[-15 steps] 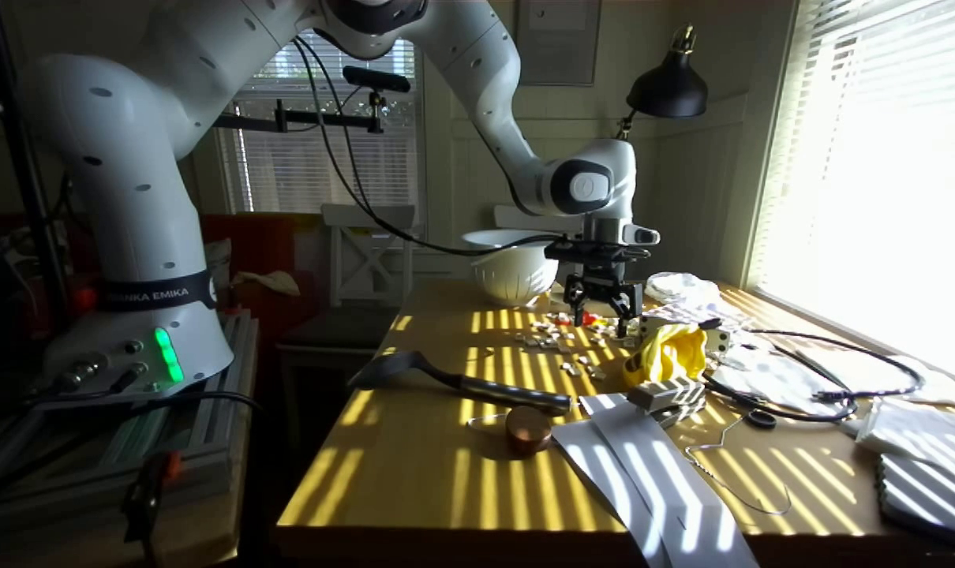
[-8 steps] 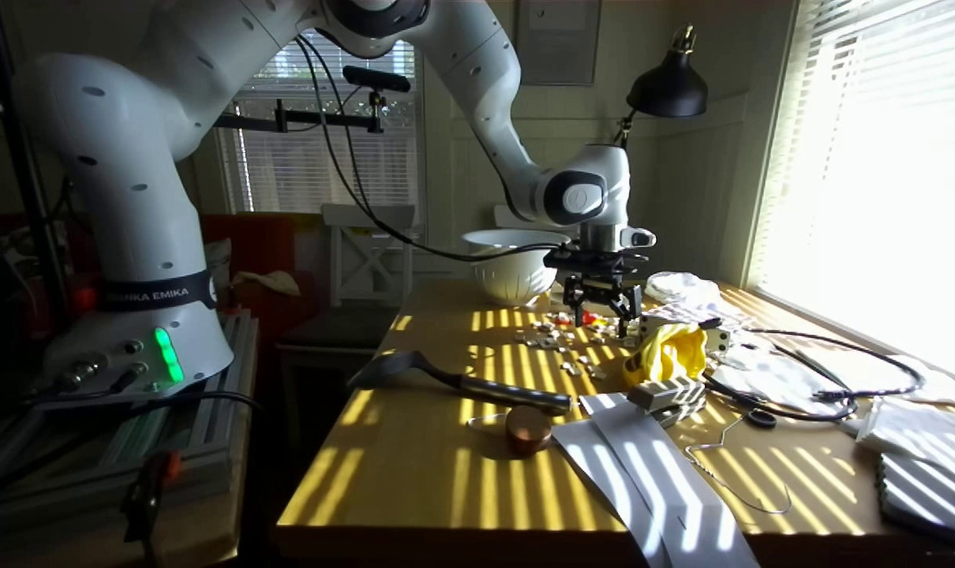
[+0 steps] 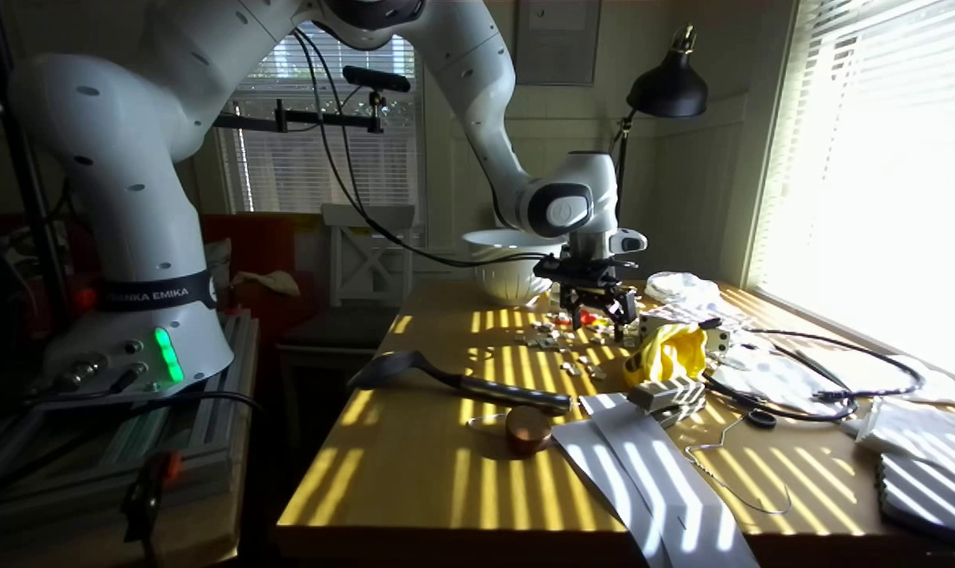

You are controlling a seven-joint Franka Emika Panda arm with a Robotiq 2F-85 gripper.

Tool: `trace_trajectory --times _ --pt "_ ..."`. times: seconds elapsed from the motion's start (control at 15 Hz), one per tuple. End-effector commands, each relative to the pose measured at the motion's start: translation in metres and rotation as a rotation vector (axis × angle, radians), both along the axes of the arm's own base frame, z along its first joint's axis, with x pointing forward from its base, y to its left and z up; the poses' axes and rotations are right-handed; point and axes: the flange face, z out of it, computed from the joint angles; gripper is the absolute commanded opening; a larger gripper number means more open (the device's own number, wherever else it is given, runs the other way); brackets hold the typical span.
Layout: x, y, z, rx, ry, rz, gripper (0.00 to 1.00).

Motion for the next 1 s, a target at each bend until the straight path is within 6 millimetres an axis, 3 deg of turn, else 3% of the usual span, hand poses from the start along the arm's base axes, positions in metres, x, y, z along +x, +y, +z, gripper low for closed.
trace_trajectory --times 0.0,0.47,0.93 --pt "-0.012 -0.003 0.022 0.027 0.011 -0.069 1.00" --pt "-0.010 -0.019 0.041 0.092 0.145 -0.148 1.00" --pt "-0.004 -0.031 0.034 0.036 0.127 -0.229 1.00"
